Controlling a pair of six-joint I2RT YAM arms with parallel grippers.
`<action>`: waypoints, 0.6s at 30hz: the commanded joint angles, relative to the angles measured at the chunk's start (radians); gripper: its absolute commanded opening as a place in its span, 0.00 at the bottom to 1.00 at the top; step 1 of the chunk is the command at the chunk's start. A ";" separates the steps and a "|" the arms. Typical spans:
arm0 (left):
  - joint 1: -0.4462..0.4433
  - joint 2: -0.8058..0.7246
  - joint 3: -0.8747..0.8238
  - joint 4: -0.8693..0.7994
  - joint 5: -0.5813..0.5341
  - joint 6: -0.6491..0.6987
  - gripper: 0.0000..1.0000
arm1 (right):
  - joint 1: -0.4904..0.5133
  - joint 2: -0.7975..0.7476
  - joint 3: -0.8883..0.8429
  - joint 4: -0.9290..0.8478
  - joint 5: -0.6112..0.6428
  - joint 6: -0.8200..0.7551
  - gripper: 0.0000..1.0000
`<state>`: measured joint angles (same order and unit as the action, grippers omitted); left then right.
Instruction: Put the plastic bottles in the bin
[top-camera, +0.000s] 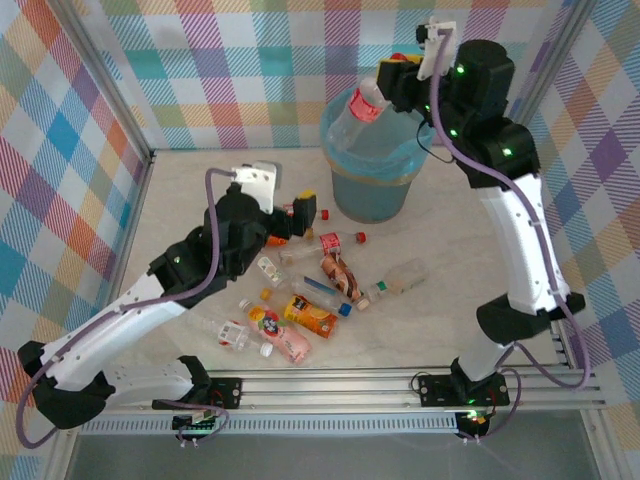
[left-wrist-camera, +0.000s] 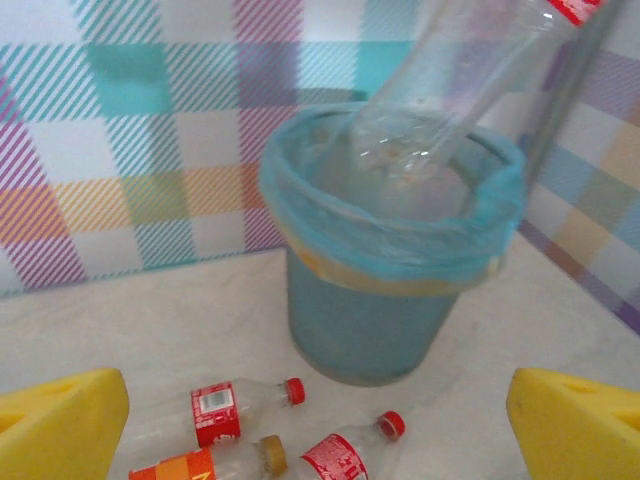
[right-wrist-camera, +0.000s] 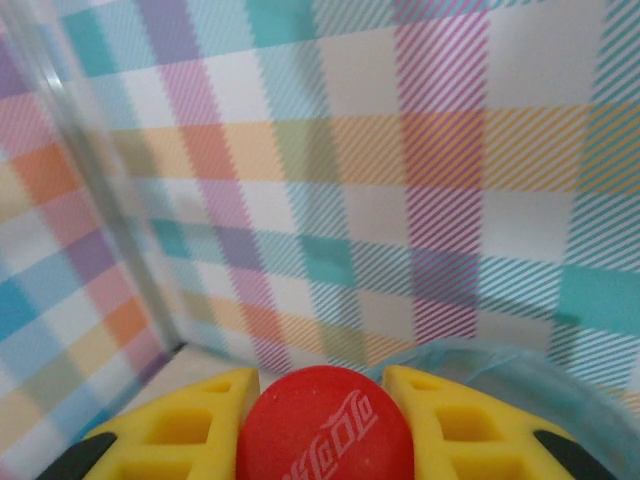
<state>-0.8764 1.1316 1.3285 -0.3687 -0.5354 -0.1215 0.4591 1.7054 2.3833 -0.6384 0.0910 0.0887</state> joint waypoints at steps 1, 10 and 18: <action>0.074 0.054 0.042 -0.056 0.093 -0.118 0.97 | 0.000 0.107 0.066 0.082 0.160 -0.104 0.04; 0.127 0.148 0.103 -0.089 0.232 -0.144 0.95 | -0.005 0.379 0.244 -0.001 0.202 -0.175 0.07; 0.132 0.161 0.088 -0.124 0.263 -0.168 0.89 | -0.038 0.504 0.233 -0.071 0.102 -0.154 0.10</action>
<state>-0.7563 1.3025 1.4113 -0.4774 -0.2935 -0.2691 0.4385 2.1899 2.5851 -0.6865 0.2260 -0.0544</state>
